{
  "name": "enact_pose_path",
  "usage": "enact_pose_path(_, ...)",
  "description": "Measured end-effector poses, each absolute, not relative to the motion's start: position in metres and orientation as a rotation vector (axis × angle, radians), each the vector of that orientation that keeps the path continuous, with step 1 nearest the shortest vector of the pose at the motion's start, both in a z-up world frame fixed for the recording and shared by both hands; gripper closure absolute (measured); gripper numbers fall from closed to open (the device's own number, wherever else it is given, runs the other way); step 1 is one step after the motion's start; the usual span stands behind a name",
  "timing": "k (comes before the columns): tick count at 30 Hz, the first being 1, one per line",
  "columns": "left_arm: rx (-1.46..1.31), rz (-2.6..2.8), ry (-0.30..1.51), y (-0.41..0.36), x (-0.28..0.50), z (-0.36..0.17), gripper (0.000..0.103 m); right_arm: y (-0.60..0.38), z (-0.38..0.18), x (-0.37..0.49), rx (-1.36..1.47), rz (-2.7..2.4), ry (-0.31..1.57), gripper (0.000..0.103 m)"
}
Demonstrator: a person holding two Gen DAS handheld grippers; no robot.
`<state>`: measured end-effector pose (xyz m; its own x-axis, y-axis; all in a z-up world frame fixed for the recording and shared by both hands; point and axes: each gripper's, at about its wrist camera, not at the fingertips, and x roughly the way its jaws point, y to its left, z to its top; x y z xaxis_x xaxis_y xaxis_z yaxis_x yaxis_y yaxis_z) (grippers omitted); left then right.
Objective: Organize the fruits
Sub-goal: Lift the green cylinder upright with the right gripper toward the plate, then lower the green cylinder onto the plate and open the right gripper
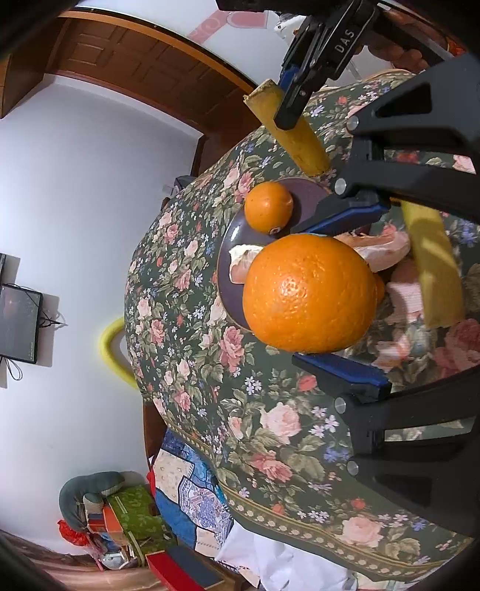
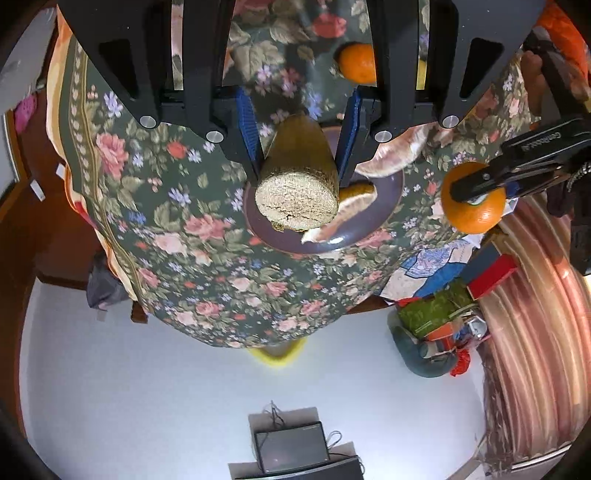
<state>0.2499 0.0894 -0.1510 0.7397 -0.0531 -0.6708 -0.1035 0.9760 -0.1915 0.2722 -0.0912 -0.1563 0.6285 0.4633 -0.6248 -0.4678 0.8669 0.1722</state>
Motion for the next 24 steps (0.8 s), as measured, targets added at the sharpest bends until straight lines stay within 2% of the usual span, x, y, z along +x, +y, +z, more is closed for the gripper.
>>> enact_pose_path(11, -0.256, 0.017, 0.814, 0.099, 0.288, -0.177, 0.043, -0.049, -0.17, 0.292, -0.125, 0.583, 0.732, 0.067)
enact_pose_path(24, -0.254, -0.007, 0.877, 0.096, 0.318, -0.196, 0.043, -0.023, -0.187, 0.313, -0.119, 0.658, 0.767, 0.064)
